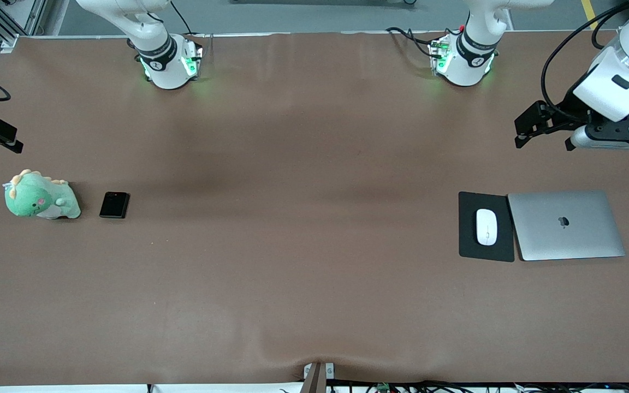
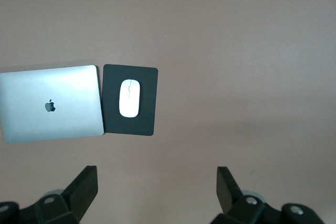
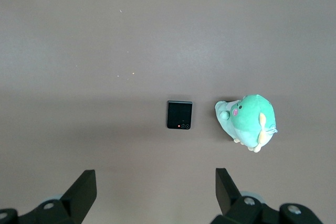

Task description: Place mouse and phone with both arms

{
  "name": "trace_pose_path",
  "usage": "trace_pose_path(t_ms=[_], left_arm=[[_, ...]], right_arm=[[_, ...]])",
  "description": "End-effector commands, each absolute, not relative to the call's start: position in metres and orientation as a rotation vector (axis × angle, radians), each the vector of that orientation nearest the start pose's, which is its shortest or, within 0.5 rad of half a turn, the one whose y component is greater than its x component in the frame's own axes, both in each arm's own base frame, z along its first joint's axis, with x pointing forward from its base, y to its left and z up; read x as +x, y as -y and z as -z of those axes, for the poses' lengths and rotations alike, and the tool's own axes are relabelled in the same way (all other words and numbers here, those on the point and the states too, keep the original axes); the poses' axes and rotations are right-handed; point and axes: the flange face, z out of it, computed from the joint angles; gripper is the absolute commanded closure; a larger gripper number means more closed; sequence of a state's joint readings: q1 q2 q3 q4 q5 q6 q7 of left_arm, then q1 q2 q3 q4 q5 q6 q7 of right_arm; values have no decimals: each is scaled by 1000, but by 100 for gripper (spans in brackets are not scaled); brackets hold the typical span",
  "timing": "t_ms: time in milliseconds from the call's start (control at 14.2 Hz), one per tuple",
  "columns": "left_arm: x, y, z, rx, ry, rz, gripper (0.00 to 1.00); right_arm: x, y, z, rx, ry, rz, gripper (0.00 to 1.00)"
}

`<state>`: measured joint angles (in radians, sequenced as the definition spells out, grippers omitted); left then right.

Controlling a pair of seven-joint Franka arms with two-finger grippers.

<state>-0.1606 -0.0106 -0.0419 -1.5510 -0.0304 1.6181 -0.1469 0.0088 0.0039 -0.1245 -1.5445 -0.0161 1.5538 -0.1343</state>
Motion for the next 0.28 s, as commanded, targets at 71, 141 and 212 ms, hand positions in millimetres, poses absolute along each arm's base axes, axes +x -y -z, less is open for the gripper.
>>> trace_pose_path(t_ms=[71,141,212], left_arm=[[533,117,-652,-3186,-84,83,0],[531,116,-656,-3189,-78,90,0],[530,114,-656,-3186,-75,91,0]], right_arm=[[552,63,-638,-3168,11,12,0],[552,64,-638,-3168,9,12,0],[552,63,-637,-3167,9,10,0]])
